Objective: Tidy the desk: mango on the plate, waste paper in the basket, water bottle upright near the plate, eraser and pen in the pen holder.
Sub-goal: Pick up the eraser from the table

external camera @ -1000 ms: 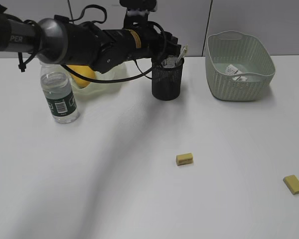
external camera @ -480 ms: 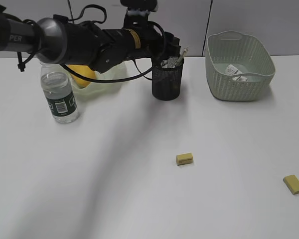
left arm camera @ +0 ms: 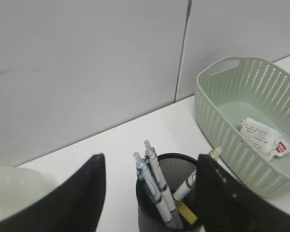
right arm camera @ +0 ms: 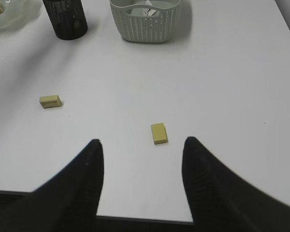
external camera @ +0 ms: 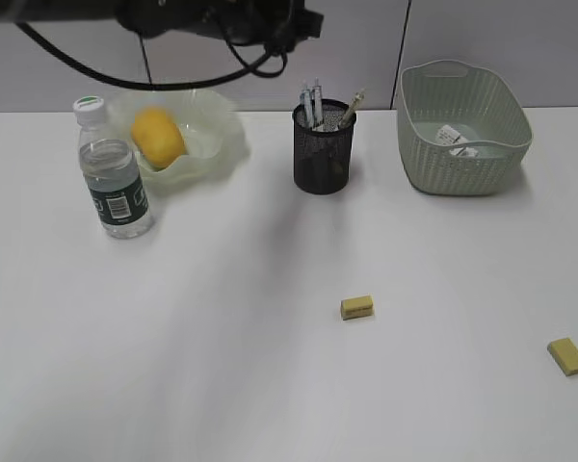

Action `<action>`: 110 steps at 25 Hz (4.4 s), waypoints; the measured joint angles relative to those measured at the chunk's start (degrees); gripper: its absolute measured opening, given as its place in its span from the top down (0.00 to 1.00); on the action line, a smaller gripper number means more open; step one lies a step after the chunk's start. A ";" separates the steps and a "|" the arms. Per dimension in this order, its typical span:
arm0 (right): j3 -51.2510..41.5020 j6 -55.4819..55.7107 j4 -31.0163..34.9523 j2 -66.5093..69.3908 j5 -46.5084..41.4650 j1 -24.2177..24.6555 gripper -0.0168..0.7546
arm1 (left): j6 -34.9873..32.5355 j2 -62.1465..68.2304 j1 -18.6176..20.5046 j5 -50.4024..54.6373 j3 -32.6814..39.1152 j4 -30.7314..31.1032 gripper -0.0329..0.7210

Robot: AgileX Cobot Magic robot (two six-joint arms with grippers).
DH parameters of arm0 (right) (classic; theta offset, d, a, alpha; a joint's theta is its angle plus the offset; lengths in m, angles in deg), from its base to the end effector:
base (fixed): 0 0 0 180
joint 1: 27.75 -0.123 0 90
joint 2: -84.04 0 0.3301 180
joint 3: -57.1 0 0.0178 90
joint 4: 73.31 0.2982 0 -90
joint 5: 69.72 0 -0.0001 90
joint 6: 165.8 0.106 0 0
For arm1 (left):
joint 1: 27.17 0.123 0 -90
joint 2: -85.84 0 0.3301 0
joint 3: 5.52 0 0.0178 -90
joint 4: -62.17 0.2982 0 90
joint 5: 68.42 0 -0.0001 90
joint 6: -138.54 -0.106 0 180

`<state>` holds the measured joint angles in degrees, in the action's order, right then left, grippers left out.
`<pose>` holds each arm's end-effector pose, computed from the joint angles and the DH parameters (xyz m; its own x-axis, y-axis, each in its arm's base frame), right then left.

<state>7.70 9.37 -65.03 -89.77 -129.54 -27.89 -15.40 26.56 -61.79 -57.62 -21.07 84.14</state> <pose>0.0029 0.0132 0.2970 -0.4236 -0.0122 -0.9057 -0.1199 0.9919 0.0427 0.4624 -0.3101 0.3008 -0.3892 0.1748 -0.9044 0.4858 0.8731 -0.0403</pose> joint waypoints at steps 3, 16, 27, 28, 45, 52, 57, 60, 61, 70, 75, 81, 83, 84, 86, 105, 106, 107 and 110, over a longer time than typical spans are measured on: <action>0.00 0.00 0.00 0.00 0.00 0.00 0.43 | 0.00 -3.99 -0.80 7.70 0.00 -4.71 0.36; 0.00 0.00 0.00 0.00 0.00 0.00 0.43 | -15.66 -14.37 -1.14 40.19 0.00 -27.42 0.36; 0.00 0.00 0.00 0.00 0.05 0.00 0.43 | -16.51 -19.33 16.71 54.40 -4.87 -18.70 0.37; 0.00 0.00 0.00 0.00 0.05 0.00 0.43 | -16.51 -19.33 19.03 54.92 -4.93 -18.42 0.38; 0.00 0.00 0.00 0.00 0.05 0.00 0.43 | -19.93 -40.51 28.90 58.78 18.33 -18.54 0.38; 0.00 0.00 0.00 0.00 0.05 0.00 0.43 | -20.07 -65.96 28.90 59.14 40.04 -20.06 0.38; 0.00 0.00 0.00 0.00 0.05 0.00 0.43 | -20.11 -82.58 28.90 56.88 50.01 -21.06 0.38; 0.00 0.05 0.00 0.00 0.05 0.00 0.43 | -20.11 -90.91 28.90 54.09 54.53 -21.25 0.38; 0.00 0.05 0.00 0.00 0.05 0.00 0.43 | -20.11 -93.49 28.90 53.39 55.95 -21.25 0.38; 0.00 0.05 0.00 0.00 0.05 0.00 0.43 | -20.64 -110.77 28.90 51.21 63.39 -21.10 0.38; 0.00 0.05 0.06 0.00 0.05 0.00 0.43 | -20.84 -114.38 30.11 50.74 63.58 -21.05 0.38; 0.00 0.05 0.04 0.00 0.05 0.00 0.43 | -21.74 -114.38 30.31 50.74 63.63 -21.19 0.38; 0.00 0.05 0.04 0.00 0.05 0.00 0.43 | -21.80 -114.38 30.31 50.74 63.63 -21.30 0.38; 0.00 0.05 0.04 0.00 0.05 0.00 0.43 | -21.80 -114.43 30.31 50.74 63.63 -21.45 0.38; 0.00 0.05 0.04 0.00 0.05 0.00 0.43 | -21.80 -114.44 30.31 50.74 63.63 -21.97 0.38; 0.00 0.05 0.15 0.00 0.05 0.00 0.43 | -21.85 -114.44 30.31 50.69 63.63 -21.97 0.38; 0.00 0.05 0.15 0.00 0.05 0.00 0.43 | -21.85 -114.44 30.31 50.69 63.63 -21.97 0.38; -0.06 0.05 0.15 0.00 0.05 0.00 0.43 | -21.85 -114.44 30.31 50.69 63.63 -21.97 0.38; -0.17 0.05 0.15 0.00 0.05 0.00 0.43 | -21.85 -114.44 30.31 50.69 63.63 -21.97 0.38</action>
<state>7.53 9.42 -64.88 -89.77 -129.48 -27.89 -37.25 -87.88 -31.48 -6.94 42.55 62.17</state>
